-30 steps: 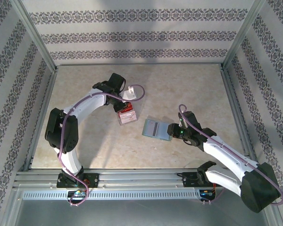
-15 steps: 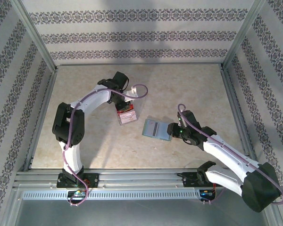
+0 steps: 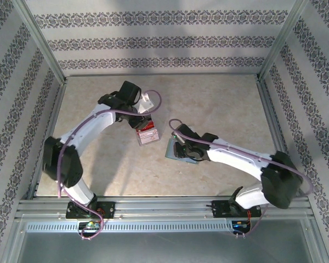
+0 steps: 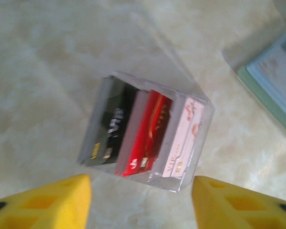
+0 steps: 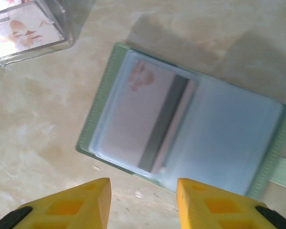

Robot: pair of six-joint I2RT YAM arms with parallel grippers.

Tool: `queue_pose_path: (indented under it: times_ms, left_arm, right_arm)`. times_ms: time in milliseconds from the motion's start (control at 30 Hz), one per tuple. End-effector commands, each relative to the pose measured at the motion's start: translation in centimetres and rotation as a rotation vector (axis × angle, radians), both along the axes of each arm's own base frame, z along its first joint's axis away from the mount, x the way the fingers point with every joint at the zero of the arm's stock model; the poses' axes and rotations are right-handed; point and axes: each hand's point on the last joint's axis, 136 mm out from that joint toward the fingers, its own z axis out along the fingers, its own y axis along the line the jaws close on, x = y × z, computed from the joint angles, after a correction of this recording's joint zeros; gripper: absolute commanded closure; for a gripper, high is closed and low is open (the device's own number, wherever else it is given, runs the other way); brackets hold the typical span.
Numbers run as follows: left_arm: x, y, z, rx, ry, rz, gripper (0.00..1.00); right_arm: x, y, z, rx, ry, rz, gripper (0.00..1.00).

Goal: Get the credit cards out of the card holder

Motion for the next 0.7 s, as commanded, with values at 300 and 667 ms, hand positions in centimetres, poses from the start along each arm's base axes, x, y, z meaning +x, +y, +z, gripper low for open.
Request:
queue_pose_path:
  times_ms: [300, 667]
  left_arm:
    - [0.3, 1.0, 5.3, -0.395, -0.152, 0.459, 0.27]
    - [-0.1, 0.5, 4.4, -0.457, -0.102, 0.492, 0.27]
  right_arm:
    - [1.4, 2.5, -4.3, -0.104, 0.112, -0.027, 0.29]
    - [1.0, 2.2, -7.6, -0.139, 0.183, -0.039, 0.25]
